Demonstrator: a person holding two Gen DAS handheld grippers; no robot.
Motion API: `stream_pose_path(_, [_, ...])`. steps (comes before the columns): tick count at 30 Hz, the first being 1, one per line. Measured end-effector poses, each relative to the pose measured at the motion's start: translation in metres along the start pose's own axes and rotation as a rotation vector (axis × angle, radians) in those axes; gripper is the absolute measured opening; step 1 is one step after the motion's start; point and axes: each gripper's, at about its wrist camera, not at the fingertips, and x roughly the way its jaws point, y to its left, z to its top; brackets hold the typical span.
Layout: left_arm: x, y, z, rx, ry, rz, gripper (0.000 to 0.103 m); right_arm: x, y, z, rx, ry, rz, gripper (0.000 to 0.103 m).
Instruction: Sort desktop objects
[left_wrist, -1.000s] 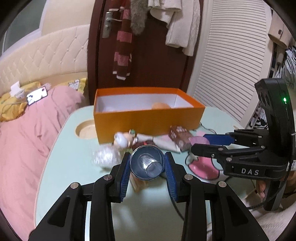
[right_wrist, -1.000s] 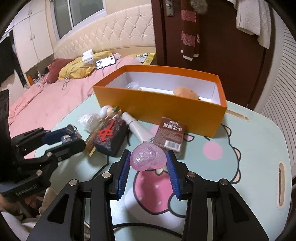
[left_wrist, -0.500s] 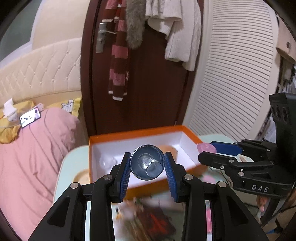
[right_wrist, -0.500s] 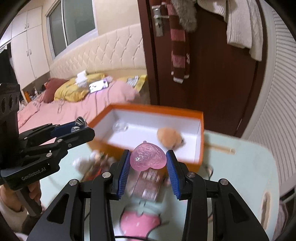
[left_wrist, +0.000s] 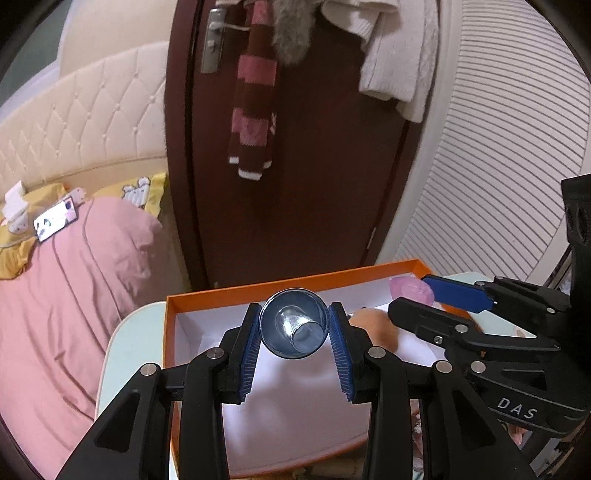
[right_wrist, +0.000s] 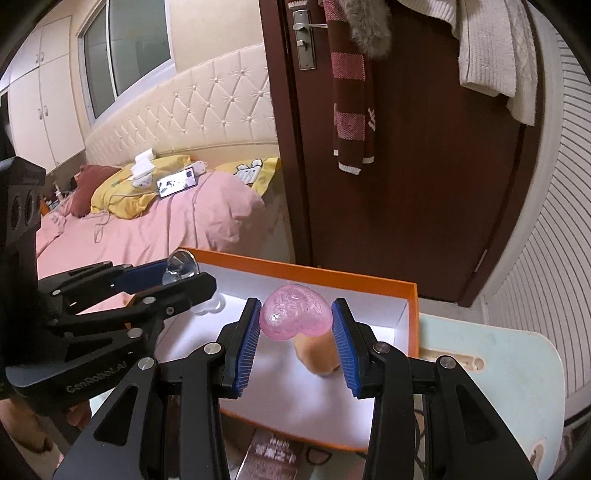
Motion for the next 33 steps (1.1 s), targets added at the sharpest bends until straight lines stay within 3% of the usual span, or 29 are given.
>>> stream_pose_path(2, [0.003, 0.003, -0.002, -0.014, 0.007, 0.003, 0.035, 0.005, 0.000, 0.000, 0.001, 0.004, -0.006, 0.041])
stream_pose_path(3, [0.003, 0.005, -0.003, -0.024, 0.008, 0.004, 0.042, 0.006, -0.001, 0.000, 0.007, 0.004, -0.010, 0.041])
stream_pose_path(4, [0.003, 0.006, -0.004, -0.031, 0.004, 0.007, 0.057, 0.008, -0.002, 0.000, 0.015, 0.003, -0.012, 0.041])
stream_pose_path(7, [-0.002, 0.010, -0.007, -0.044, -0.017, 0.030, 0.069, 0.009, -0.005, -0.001, 0.034, 0.003, -0.009, 0.043])
stream_pose_path(9, [-0.005, 0.012, -0.008, -0.052, -0.022, 0.032, 0.071, 0.009, -0.007, -0.002, 0.045, 0.002, -0.010, 0.048])
stream_pose_path(13, [-0.019, 0.015, -0.012, -0.069, -0.049, 0.015, 0.077, 0.001, -0.010, -0.004, 0.080, -0.026, 0.001, 0.071])
stream_pose_path(20, [-0.062, 0.006, -0.021, -0.045, -0.100, 0.009, 0.085, -0.033, -0.005, -0.013, 0.100, -0.075, 0.034, 0.071])
stream_pose_path(25, [-0.088, -0.004, -0.045, -0.031, -0.075, -0.010, 0.087, -0.068, 0.004, -0.031, 0.079, -0.105, 0.064, 0.071])
stream_pose_path(33, [-0.097, -0.027, -0.107, -0.029, 0.048, -0.030, 0.087, -0.079, 0.024, -0.094, 0.012, 0.035, -0.014, 0.071])
